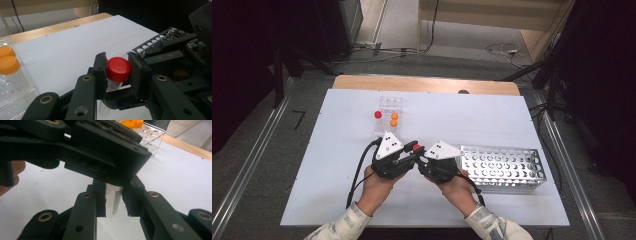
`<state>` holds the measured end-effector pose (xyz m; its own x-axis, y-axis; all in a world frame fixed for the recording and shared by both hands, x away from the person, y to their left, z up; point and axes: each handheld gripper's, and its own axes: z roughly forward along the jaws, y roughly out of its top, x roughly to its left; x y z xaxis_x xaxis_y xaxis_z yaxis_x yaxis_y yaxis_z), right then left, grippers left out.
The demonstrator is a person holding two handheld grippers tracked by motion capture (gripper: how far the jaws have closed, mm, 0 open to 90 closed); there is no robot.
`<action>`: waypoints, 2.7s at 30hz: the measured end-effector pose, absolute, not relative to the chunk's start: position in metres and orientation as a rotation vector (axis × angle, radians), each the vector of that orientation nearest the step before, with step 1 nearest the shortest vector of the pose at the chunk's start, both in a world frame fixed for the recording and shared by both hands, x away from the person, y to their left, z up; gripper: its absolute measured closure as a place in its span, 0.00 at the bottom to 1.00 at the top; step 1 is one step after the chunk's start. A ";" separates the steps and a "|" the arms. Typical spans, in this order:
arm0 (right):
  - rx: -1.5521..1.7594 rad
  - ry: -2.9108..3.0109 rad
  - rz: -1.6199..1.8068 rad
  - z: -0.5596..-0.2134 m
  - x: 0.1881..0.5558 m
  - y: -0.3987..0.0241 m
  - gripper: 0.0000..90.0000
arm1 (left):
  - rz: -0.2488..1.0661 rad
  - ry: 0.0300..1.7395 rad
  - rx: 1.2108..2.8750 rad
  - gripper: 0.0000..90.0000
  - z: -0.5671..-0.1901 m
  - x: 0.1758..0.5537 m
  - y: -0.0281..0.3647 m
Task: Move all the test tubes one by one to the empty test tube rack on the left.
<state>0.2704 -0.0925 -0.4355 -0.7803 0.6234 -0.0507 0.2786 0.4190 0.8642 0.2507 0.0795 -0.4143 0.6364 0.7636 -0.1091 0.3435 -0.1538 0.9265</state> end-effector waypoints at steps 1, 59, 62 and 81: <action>0.774 2.314 1.309 -0.435 0.270 -0.093 0.79 | 0.472 0.901 1.747 0.78 -0.414 0.251 0.080; 1.013 2.140 1.341 -0.418 0.258 -0.234 0.36 | 0.589 1.157 1.516 0.78 -0.378 0.279 0.178; 1.017 2.135 1.344 -0.418 0.258 -0.235 0.36 | 0.590 1.174 1.518 0.78 -0.378 0.284 0.181; 1.018 2.134 1.340 -0.417 0.258 -0.237 0.36 | 0.628 1.198 1.522 0.78 -0.368 0.302 0.179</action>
